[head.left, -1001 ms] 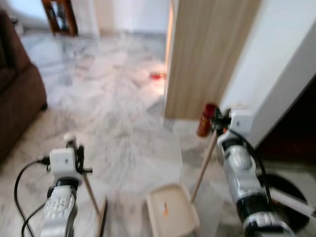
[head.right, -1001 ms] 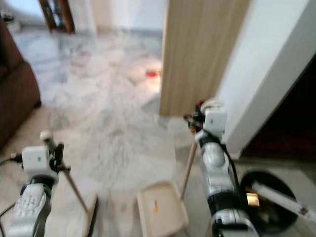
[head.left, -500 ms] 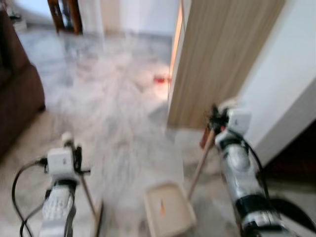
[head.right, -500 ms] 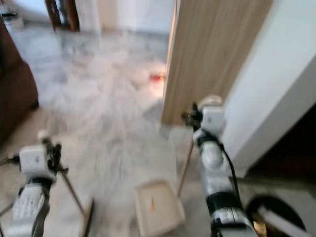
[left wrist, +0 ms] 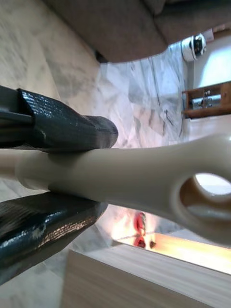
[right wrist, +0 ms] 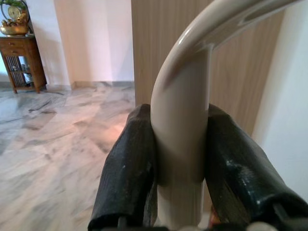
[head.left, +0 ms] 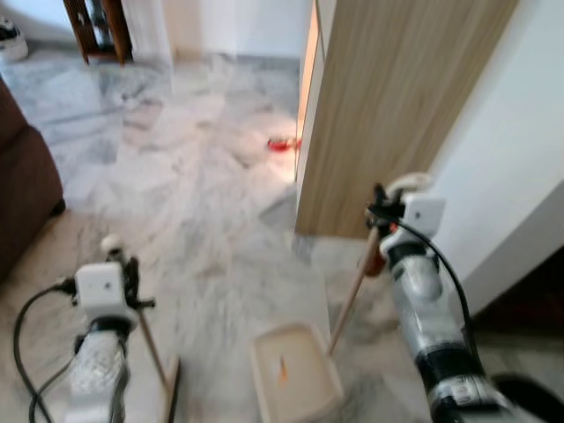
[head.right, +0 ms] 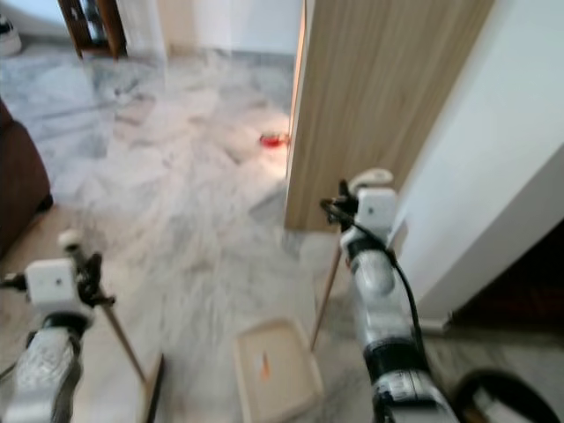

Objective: Sweep floor

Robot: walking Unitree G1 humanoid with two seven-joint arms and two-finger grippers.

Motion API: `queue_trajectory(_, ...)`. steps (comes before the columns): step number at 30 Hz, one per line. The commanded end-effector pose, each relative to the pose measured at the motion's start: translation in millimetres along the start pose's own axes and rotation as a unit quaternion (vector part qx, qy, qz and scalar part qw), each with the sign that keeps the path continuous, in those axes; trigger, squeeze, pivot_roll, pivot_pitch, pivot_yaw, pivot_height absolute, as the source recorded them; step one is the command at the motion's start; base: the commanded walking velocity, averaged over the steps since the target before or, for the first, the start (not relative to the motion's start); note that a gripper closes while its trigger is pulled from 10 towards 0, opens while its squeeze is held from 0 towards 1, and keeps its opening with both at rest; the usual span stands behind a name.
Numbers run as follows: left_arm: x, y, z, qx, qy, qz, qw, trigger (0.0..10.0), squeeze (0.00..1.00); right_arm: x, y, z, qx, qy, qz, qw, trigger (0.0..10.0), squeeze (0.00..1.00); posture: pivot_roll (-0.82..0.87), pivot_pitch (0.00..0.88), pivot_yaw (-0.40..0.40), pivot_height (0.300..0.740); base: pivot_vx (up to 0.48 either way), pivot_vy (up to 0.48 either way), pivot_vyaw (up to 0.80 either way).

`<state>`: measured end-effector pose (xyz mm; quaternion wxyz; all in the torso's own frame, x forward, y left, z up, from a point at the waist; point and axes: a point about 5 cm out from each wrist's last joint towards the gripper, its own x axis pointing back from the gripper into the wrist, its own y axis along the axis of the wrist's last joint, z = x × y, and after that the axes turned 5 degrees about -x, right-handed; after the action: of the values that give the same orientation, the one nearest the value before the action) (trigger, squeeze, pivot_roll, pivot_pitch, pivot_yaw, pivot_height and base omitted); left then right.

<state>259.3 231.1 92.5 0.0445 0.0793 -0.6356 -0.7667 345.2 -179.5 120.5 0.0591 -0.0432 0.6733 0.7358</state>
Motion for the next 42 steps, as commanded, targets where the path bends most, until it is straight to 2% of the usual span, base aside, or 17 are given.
queue_trajectory(1,-4.0,9,3.5,-0.003,0.001,-0.02,1.0,10.0,0.0,-5.9,12,7.7,-0.003,0.009,-0.027,1.0,10.0,0.0,0.15,0.04,-0.059,0.74,0.409,0.0,0.0)
queue_trajectory(29,-9.2,9,-1.2,-0.002,-0.006,-0.022,1.0,10.0,0.0,-6.8,11,7.7,-0.007,0.011,-0.025,1.0,10.0,0.0,0.14,0.008,-0.057,0.74,0.389,0.0,0.0)
queue_trajectory(38,-8.7,3,-11.0,-0.004,-0.032,-0.006,0.999,10.0,0.0,-7.1,10,7.4,-0.01,0.01,-0.021,1.0,10.0,0.0,0.15,0.017,-0.059,0.74,0.0,0.0,0.0)
queue_trajectory(42,-8.1,-4,-13.2,-0.013,-0.032,0.008,0.999,10.0,0.0,-3.5,5,0.9,-0.007,0.001,-0.014,1.0,10.0,0.0,0.14,0.023,-0.058,0.74,0.0,0.0,0.0)
